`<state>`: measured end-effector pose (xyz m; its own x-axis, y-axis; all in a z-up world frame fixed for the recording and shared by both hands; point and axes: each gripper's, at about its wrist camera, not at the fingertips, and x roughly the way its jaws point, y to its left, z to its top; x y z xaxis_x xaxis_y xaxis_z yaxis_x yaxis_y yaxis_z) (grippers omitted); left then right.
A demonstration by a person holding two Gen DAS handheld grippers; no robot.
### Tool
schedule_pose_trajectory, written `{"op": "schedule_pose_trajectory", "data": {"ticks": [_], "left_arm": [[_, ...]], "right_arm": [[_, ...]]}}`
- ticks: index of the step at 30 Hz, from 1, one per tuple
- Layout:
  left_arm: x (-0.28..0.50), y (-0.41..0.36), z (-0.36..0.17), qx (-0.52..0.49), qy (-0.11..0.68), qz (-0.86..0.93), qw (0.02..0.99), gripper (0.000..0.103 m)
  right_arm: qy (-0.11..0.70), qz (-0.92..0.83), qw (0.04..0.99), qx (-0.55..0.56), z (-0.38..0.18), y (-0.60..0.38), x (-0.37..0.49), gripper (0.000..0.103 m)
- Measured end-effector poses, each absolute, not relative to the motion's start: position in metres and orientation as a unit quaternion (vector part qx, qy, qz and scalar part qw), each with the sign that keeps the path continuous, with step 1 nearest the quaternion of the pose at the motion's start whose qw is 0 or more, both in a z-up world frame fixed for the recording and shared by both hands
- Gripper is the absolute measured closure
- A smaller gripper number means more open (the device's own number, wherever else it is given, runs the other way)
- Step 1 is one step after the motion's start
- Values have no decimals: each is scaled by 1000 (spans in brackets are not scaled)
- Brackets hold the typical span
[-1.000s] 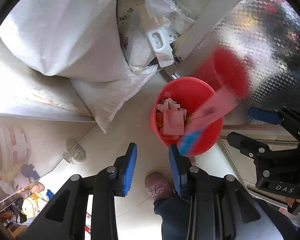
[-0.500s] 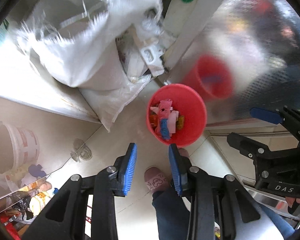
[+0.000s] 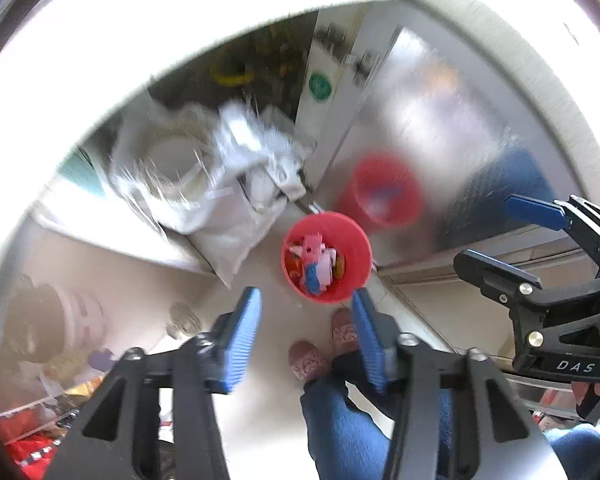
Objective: Collect trash
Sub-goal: 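Raise both tools from the bin back up to the counter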
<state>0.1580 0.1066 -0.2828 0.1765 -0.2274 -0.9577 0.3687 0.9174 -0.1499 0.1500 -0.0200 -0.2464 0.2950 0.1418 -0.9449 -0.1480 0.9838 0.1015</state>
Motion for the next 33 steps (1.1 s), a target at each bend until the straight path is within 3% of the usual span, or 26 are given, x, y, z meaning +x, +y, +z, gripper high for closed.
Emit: {"op": "schedule_pose_trajectory", "data": {"ticks": [3,14,20,27,33], "left_arm": [[160,106,-248,61,599,-200,773,45],[171,98,-163,66,562,-231,791,45],[186,93,-132,80,544,-246,798,45],[209,81,-100,99,518,-260,809,29],[236,65,-89,109,504,-264,815,29]], "right_arm": [[572,89,815,-4,-214,-20,149,21],[530,52,846,-6,-123,-36,150,9],[515,29,856,-15,-92,-47,154,9],[498,8,867,-3,-67,-59,172,8],[488,-1,873,8,-56,-73,193,8]]}}
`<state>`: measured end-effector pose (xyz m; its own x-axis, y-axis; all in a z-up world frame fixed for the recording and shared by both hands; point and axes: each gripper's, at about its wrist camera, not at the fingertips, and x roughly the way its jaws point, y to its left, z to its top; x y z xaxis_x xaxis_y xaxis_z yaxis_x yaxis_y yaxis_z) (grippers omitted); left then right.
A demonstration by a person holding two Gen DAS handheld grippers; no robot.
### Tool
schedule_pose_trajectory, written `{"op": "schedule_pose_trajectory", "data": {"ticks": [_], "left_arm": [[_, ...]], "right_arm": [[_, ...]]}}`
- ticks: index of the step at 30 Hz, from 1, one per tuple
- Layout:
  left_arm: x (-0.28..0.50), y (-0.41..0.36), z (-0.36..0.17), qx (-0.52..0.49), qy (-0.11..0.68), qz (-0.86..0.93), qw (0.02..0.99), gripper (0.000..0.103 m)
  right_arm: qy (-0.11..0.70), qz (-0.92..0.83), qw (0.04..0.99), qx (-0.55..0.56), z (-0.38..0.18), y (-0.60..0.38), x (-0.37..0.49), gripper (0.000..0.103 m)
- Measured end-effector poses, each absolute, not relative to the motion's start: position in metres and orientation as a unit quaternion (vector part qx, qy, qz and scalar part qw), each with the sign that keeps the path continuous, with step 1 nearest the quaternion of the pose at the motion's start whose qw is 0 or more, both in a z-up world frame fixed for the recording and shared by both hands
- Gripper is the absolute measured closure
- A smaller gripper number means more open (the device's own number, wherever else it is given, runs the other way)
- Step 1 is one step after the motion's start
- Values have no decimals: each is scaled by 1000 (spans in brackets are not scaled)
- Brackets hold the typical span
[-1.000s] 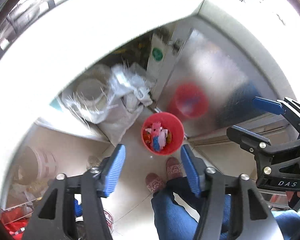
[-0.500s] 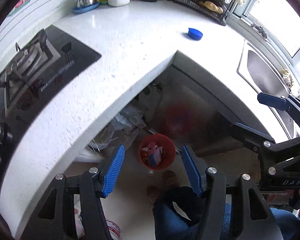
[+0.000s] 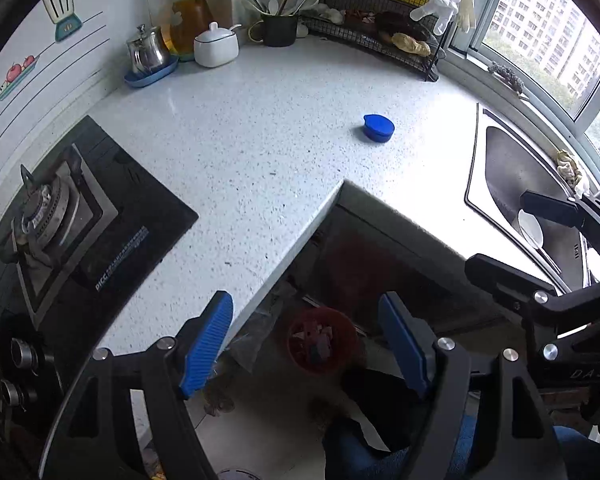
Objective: Collect trash
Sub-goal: 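Raise both tools from the bin back up to the counter, then move the right gripper to the blue lid and close on it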
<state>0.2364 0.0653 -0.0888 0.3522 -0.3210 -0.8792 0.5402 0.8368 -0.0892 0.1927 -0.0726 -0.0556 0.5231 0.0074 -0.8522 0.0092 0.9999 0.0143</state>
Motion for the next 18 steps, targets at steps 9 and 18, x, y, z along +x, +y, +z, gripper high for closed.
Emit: {"op": "schedule_pose_trajectory", "data": {"ticks": [9,18], "left_arm": [[284,27,-82,125,498,-281,811,29],[330,-9,-89,118,500,-263,817,29]], "right_arm": [[482,-11,876,20,-50,-105,228,8],[503,6,864,19,-63,-138,277,8]]}}
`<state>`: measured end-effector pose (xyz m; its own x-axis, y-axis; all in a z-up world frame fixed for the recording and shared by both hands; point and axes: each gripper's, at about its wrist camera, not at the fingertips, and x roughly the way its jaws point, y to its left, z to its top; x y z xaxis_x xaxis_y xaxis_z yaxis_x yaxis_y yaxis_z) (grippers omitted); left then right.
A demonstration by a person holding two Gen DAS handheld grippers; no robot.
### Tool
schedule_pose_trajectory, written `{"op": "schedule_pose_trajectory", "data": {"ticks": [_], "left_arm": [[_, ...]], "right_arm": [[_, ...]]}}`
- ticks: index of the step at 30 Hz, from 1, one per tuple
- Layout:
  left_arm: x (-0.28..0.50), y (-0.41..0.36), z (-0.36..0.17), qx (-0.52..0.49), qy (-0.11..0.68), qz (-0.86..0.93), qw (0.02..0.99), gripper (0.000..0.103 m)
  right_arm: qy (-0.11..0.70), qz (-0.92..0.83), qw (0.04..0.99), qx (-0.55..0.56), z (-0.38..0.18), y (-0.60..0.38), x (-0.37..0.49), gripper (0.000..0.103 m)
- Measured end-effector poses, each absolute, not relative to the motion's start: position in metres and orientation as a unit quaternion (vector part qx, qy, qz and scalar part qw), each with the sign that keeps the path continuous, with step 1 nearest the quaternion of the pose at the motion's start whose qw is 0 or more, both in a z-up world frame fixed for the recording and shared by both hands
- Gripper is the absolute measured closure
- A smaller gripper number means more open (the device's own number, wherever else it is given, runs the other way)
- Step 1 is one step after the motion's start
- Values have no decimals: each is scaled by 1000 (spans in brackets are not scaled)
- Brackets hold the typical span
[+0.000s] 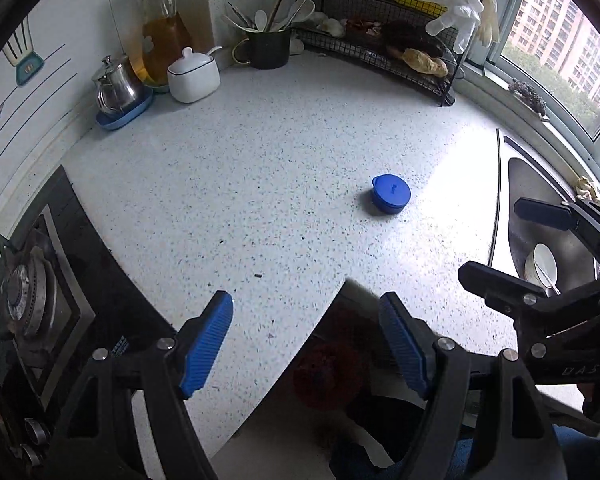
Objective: Collect trash
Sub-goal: 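Move the right gripper to the blue lid and close on it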
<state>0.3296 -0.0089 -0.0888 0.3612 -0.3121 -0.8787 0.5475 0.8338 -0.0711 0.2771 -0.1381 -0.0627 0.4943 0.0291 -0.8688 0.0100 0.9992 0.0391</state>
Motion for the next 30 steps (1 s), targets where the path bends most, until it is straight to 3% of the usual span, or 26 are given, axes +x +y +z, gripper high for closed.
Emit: {"op": "schedule_pose_trajectory", "data": {"ticks": [12,27,30], "left_arm": [[389,-35,-122,97,543,-212,807,21],[432,-48,-167,73,574,-174,796,20],[435,-47,-173,64,584,-174,791,20]], "right_arm": [[528,48,848,2,-93,-163,345,8],[569,91,817,-12,-136,-176,395,8],[574,97,813,-17,-141,-174,397,15]]}}
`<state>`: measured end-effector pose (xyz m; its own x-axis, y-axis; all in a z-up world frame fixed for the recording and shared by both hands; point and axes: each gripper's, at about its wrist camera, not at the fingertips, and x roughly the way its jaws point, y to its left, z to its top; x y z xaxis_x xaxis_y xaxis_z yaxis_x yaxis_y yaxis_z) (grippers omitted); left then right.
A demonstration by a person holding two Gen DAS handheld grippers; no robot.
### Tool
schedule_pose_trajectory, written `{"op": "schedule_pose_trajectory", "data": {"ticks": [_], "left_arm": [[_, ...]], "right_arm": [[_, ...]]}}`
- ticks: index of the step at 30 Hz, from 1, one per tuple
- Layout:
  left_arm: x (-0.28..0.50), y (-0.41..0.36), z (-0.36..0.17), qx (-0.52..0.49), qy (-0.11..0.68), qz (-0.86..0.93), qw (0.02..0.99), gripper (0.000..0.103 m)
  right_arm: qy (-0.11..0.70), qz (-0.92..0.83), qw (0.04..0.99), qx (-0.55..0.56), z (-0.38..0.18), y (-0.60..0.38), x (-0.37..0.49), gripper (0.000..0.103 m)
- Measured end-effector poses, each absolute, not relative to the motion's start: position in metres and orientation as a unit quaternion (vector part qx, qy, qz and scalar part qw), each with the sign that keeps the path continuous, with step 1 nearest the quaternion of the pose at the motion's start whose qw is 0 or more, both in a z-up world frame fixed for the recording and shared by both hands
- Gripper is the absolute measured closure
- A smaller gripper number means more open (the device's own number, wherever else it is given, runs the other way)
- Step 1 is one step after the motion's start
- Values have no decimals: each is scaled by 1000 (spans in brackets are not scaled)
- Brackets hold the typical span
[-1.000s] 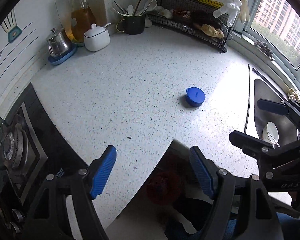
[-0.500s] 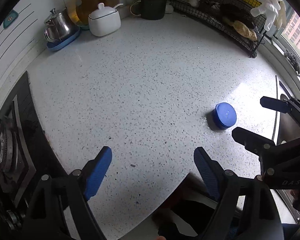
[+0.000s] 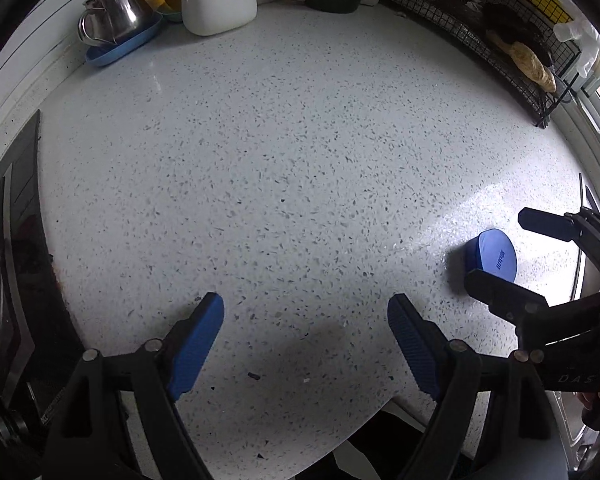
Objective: Collect trash
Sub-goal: 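Move the right gripper to the blue lid and close on it, then carry the blue lid off the counter down over the red bin with the right gripper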
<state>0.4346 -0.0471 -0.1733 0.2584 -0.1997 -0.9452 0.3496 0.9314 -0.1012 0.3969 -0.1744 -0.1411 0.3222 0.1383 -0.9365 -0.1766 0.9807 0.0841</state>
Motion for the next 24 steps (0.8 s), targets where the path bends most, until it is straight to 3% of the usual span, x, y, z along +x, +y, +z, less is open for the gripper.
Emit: {"op": "schedule_pose_trajectory", "data": {"ticks": [15,17,24], "left_arm": [[437,-42,-182,58,588,-163,790,20],[434,-38,-181,57,587,-164,790,20],[416,-30,-169,73,576,-166,797,20]], "right_arm": [[574,92,813,-29,-150,-170,394,49],[572,93,815,-28,-150,-170,392,58],[576,95,812,-9,-149,-165,373,60]]}}
